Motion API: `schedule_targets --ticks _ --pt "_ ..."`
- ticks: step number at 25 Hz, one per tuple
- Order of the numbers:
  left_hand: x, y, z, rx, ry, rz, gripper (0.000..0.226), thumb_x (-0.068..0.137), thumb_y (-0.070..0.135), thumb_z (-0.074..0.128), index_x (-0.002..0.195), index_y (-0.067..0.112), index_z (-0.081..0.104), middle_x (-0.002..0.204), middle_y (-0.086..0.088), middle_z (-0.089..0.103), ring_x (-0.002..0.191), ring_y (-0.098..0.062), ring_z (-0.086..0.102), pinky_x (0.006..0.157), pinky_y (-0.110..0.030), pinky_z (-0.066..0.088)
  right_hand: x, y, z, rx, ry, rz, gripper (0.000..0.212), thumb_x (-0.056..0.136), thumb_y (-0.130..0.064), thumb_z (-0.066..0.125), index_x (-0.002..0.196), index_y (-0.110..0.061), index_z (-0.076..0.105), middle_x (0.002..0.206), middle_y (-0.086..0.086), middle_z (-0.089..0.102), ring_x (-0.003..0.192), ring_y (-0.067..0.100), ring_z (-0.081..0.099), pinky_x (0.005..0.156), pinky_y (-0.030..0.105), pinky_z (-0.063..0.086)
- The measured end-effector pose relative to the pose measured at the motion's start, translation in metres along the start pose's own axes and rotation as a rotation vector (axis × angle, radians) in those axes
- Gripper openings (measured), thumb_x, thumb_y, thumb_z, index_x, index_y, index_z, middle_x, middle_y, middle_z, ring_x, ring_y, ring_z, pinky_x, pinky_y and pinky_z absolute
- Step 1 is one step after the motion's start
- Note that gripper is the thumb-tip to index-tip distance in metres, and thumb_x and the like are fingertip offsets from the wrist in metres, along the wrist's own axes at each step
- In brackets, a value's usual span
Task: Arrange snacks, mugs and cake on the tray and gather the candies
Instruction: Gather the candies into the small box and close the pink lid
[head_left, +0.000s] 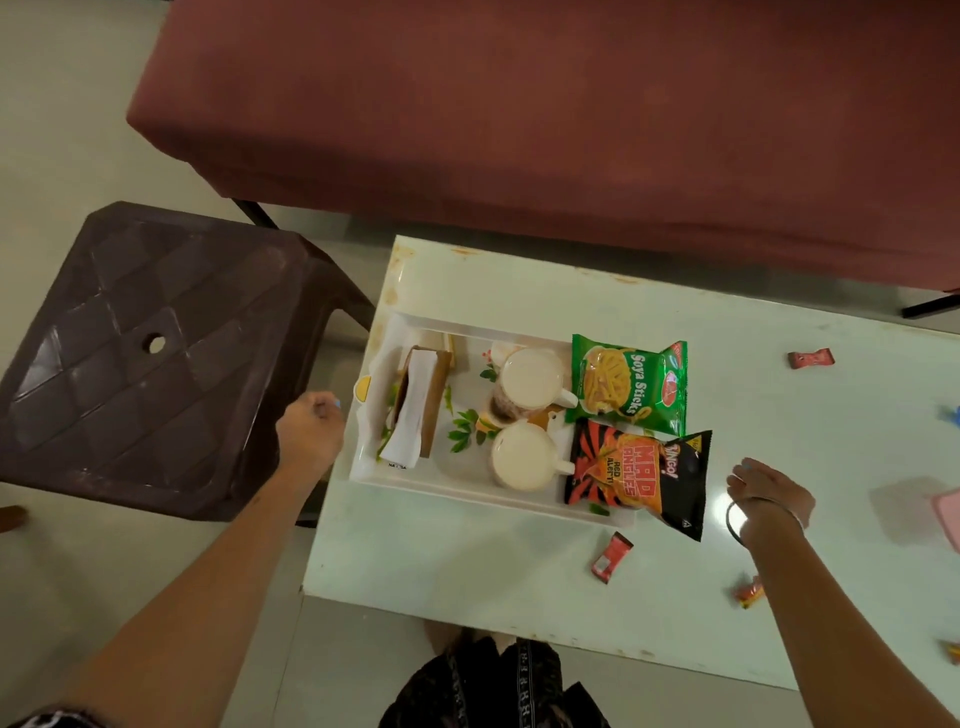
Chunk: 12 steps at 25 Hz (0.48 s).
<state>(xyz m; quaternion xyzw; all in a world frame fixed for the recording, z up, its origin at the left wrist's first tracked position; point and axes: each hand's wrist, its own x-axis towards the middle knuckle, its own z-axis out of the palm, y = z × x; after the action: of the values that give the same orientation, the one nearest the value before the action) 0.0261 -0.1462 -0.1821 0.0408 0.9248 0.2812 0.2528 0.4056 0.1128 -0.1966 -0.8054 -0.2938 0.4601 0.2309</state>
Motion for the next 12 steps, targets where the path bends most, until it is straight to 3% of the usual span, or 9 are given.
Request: schedule_targets --ticks 2,4,7,10,12 --pt "0.011 -0.005 0.008 0.044 -0.01 -0.024 0.032 0.093 0.011 0.047 0.122 0.002 0.055 0.121 -0.02 0.061 0.111 -0.035 0.056 0.093 -0.039 0.044 0.01 0.003 0.009 0.021 -0.127 0.108 0.008 0.086 0.005 0.055 0.085 0.001 0.062 0.07 0.01 0.069 0.053 0.015 0.065 0.067 0.022 0.055" --pt "0.018 -0.009 0.014 0.021 -0.034 -0.086 0.035 0.093 0.014 0.047 0.126 0.005 0.052 0.125 -0.018 0.058 0.115 -0.034 0.053 0.096 -0.038 0.042 0.012 0.005 0.023 -0.086 -0.235 0.149 0.017 0.087 0.003 0.052 0.072 -0.003 0.059 0.082 0.014 0.064 0.056 0.023 0.06 0.064 0.028 0.05" --pt "0.029 -0.014 0.019 -0.029 -0.08 -0.188 0.037 0.091 0.015 0.051 0.128 0.009 0.05 0.125 -0.014 0.057 0.115 -0.031 0.053 0.095 -0.036 0.042 0.009 0.009 0.039 -0.118 -0.395 0.25 0.025 0.095 -0.014 0.041 0.078 -0.007 0.058 0.051 0.008 0.068 0.062 0.029 0.058 0.059 0.035 0.049" --pt "0.039 -0.018 0.024 -0.124 -0.159 -0.246 0.035 0.089 0.013 0.056 0.124 0.009 0.055 0.123 -0.015 0.06 0.111 -0.03 0.058 0.1 -0.042 0.046 0.007 0.01 0.044 -0.154 -0.483 0.322 0.033 0.097 -0.028 0.037 0.081 -0.01 0.06 0.047 0.008 0.068 0.07 0.031 0.055 0.061 0.036 0.051" --pt "0.043 -0.017 0.029 -0.183 -0.179 -0.272 0.03 0.086 0.011 0.061 0.116 0.006 0.059 0.115 -0.017 0.064 0.103 -0.028 0.063 0.095 -0.043 0.05 0.005 0.013 0.048 -0.152 -0.52 0.329 0.035 0.097 -0.033 0.036 0.082 -0.012 0.06 0.049 0.007 0.069 0.072 0.03 0.056 0.063 0.037 0.051"
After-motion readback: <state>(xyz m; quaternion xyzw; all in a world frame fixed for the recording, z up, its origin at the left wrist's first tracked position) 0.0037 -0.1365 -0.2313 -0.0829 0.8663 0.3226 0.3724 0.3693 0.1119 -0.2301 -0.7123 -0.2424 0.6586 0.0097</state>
